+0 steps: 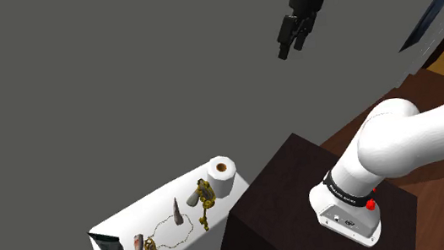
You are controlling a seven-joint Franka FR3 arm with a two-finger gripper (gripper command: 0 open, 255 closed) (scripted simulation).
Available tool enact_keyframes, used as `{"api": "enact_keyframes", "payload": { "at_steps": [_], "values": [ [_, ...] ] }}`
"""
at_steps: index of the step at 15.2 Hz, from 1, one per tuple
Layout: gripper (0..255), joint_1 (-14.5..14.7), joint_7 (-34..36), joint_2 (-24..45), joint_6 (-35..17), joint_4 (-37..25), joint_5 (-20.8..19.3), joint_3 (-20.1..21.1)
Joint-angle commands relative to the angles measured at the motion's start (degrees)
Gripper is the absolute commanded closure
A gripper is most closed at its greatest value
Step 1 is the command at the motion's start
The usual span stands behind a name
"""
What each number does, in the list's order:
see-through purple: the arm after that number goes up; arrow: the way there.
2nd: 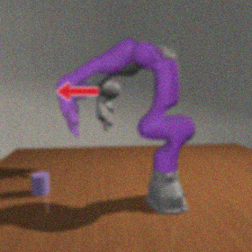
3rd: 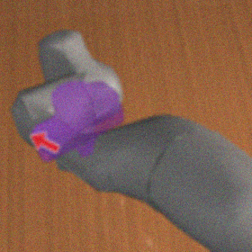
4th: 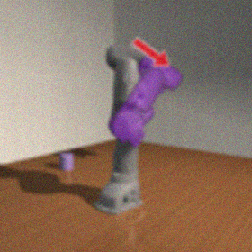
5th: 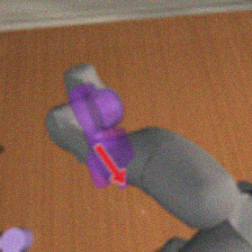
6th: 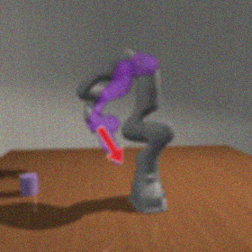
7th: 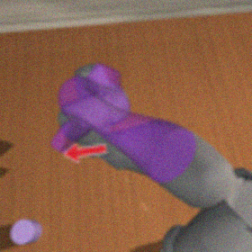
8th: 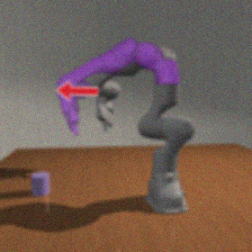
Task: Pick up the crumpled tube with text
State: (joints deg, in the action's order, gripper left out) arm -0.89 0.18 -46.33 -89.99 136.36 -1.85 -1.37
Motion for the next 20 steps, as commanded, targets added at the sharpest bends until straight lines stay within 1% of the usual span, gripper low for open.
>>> {"api": "enact_keyframes", "payload": {
  "at_steps": [1, 6, 11, 20],
  "values": [
    [0, 0.0, 0.0, 0.0, 0.0, 0.0, 0.0, 0.0],
    [0, 3.9, -2.7, 2.6, -9.5, 5.3, 2.2, 1.8],
    [0, 8.0, -5.5, 6.7, -19.1, 9.3, 4.5, 3.9],
    [0, 15.5, -10.9, 17.5, -36.7, 13.2, 8.4, 8.0]
  ]
}}
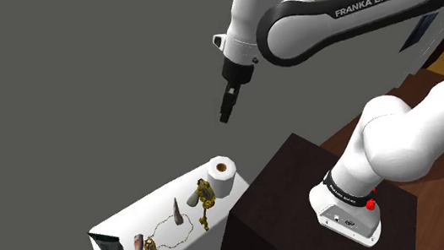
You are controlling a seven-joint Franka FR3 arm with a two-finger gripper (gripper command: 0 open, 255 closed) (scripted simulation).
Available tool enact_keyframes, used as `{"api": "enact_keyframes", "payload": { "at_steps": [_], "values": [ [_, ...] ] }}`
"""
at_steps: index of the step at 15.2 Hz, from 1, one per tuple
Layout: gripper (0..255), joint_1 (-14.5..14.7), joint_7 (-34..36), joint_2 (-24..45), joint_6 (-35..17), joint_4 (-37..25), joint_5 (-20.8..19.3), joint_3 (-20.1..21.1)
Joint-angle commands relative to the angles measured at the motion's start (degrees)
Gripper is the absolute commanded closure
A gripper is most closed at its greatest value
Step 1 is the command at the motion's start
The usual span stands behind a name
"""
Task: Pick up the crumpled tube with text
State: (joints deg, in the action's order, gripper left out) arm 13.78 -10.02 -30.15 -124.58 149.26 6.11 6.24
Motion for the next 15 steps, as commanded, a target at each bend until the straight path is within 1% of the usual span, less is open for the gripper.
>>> {"api": "enact_keyframes", "payload": {
  "at_steps": [1, 9, 15],
  "values": [
    [0, 1.6, -1.4, 2.8, -4.1, 0.5, 0.8, 0.9],
    [0, 7.6, -6.3, 15.5, -19.0, 0.1, 3.1, 5.1],
    [0, 11.1, -9.0, 25.9, -29.1, -2.2, 2.7, 8.6]
  ]
}}
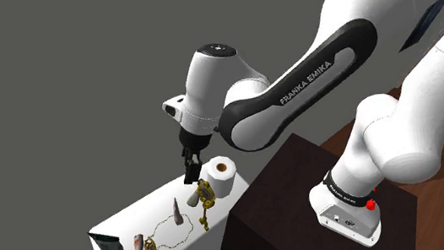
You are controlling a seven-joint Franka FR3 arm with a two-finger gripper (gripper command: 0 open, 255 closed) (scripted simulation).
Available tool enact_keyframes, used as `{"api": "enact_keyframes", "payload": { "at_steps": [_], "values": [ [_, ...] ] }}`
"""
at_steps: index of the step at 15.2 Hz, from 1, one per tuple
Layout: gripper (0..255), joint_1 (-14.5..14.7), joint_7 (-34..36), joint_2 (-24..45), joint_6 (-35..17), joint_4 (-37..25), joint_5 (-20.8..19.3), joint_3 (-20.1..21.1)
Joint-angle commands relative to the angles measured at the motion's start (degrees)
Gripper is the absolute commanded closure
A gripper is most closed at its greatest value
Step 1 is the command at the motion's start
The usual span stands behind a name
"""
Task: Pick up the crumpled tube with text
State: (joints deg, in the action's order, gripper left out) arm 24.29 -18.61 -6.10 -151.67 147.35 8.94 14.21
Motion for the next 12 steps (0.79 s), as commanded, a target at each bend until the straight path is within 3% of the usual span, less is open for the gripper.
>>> {"api": "enact_keyframes", "payload": {
  "at_steps": [1, 5, 12],
  "values": [
    [0, 1.1, -0.7, 3.6, -3.6, -0.7, -0.6, 1.2],
    [0, 3.1, -0.8, 10.8, -9.5, -3.1, -3.7, 3.2],
    [0, 3.9, 1.0, 15.9, -14.5, -3.0, -6.7, 2.1]
  ]
}}
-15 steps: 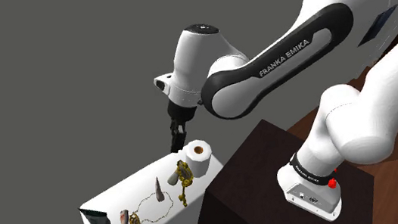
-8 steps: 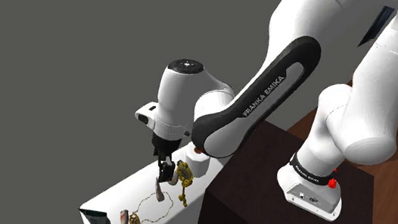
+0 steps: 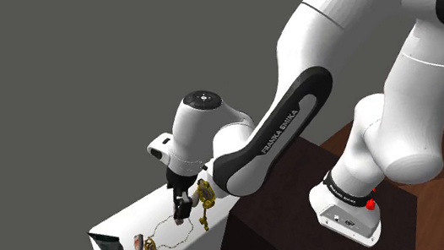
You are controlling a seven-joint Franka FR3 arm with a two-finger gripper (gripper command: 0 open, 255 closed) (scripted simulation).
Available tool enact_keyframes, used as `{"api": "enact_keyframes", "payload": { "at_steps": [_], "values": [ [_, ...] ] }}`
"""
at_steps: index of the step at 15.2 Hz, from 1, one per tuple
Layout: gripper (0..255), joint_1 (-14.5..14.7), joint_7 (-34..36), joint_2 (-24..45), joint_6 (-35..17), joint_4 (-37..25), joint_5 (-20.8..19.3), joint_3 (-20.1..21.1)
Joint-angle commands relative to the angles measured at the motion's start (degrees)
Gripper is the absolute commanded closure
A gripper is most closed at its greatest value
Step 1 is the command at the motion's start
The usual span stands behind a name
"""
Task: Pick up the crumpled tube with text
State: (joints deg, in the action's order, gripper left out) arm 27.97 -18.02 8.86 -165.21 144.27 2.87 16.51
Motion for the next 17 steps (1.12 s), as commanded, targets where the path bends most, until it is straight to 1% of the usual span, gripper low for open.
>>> {"api": "enact_keyframes", "payload": {
  "at_steps": [1, 3, 4, 13, 17],
  "values": [
    [0, 0.6, 1.0, 2.2, -2.3, 0.0, -1.4, -0.7],
    [0, 0.6, 1.0, 2.2, -2.3, 0.0, -1.4, -0.8],
    [255, 0.7, 1.1, 2.3, -2.3, 0.1, -1.5, -0.8],
    [255, 0.6, 1.0, 2.2, -2.3, 0.0, -1.4, -0.8],
    [255, -0.2, -0.3, -1.1, 0.9, 0.1, 0.6, 0.4]
  ]
}}
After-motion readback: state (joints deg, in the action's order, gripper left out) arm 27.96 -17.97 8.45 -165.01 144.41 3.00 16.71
